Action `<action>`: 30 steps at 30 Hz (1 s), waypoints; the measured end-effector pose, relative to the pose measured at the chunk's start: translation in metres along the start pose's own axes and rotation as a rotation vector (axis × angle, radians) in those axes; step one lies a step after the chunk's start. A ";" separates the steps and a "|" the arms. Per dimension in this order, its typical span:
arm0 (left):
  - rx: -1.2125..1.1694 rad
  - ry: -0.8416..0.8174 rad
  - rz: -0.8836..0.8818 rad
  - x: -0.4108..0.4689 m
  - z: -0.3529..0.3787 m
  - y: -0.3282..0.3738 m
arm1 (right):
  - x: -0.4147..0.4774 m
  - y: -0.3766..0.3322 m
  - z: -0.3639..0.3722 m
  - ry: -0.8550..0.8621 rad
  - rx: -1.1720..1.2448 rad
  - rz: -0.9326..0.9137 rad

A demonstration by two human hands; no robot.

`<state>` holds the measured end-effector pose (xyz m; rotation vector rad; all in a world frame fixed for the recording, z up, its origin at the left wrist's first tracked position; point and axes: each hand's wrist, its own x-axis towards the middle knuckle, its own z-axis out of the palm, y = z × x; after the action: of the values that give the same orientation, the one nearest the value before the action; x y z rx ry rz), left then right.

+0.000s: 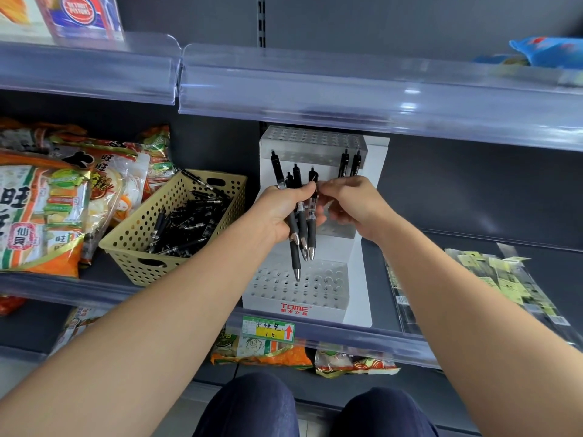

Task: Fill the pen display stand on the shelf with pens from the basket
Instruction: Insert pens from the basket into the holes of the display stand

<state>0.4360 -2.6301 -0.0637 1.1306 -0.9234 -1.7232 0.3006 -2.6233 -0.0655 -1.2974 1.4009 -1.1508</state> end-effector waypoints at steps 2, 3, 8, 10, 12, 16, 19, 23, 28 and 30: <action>0.012 0.004 0.007 -0.001 0.000 0.001 | 0.000 0.000 -0.003 -0.019 0.073 0.026; 0.020 0.001 0.011 -0.001 0.000 0.001 | -0.001 0.001 -0.004 -0.028 0.098 0.033; 0.034 -0.030 0.032 -0.006 0.003 0.003 | -0.004 -0.001 -0.005 -0.062 0.179 0.054; 0.046 0.001 0.055 -0.006 0.003 0.003 | -0.004 -0.005 -0.006 -0.002 0.165 0.061; 0.084 0.063 0.079 -0.004 -0.001 0.003 | -0.006 -0.008 -0.008 0.076 0.173 0.063; 0.247 0.240 0.185 0.001 -0.012 0.002 | -0.007 -0.006 -0.010 0.154 0.191 0.055; 0.416 0.364 0.308 0.006 -0.024 -0.002 | -0.005 0.003 -0.009 0.243 0.138 0.035; 0.520 0.497 0.405 0.014 -0.043 -0.011 | -0.010 0.022 -0.013 0.449 -0.140 -0.069; 0.415 0.489 0.274 0.012 -0.053 -0.032 | -0.022 0.052 -0.012 0.586 -0.234 0.062; 0.362 0.488 0.222 0.010 -0.056 -0.042 | -0.025 0.063 -0.011 0.531 -0.202 0.191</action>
<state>0.4760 -2.6316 -0.1223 1.5315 -1.0211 -1.0533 0.2804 -2.5959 -0.1250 -0.9962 2.0249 -1.3029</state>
